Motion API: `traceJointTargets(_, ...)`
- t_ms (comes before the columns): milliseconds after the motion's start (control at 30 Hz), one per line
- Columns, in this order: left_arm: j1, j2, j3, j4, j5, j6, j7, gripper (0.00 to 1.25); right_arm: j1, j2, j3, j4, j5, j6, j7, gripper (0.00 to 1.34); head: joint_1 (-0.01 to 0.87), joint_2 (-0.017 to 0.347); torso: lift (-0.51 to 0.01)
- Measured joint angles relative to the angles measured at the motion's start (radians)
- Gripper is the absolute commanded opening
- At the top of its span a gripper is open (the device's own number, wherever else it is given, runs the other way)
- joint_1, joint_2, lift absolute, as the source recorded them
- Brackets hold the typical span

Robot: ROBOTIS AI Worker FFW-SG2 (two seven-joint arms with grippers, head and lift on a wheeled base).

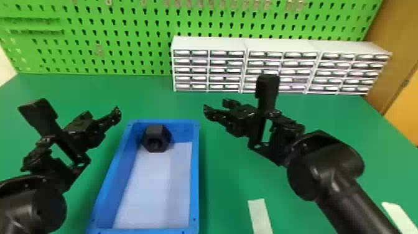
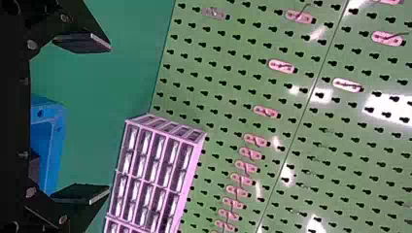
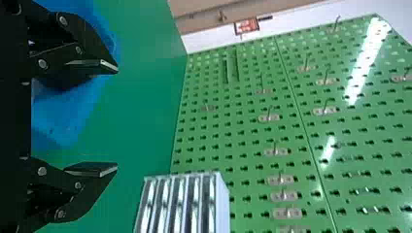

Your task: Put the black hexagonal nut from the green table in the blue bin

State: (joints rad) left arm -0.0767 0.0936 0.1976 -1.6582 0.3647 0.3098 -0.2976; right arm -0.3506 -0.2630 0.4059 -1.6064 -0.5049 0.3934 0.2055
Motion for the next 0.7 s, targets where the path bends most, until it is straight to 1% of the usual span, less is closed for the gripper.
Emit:
traceJointTargets(200, 0.001, 0.0, 0.001, 0.0, 0.002, 0.0, 0.0, 1.01, 0.049, 0.013, -0.101, -0.026, 0.071, 0.009, 0.0, 0.8, 0.692, 0.009, -0.097)
traceJointTargets(433, 0.003, 0.0, 0.003, -0.001, 0.007, 0.0, 0.0, 1.01, 0.116, 0.039, -0.237, -0.064, 0.169, 0.012, 0.0, 0.81, 0.692, 0.009, -0.097)
traceJointTargets(700, 0.003, 0.0, 0.005, -0.002, 0.009, 0.0, 0.0, 1.01, 0.182, 0.066, -0.385, -0.094, 0.215, 0.01, 0.0, 0.81, 0.692, 0.009, -0.097)
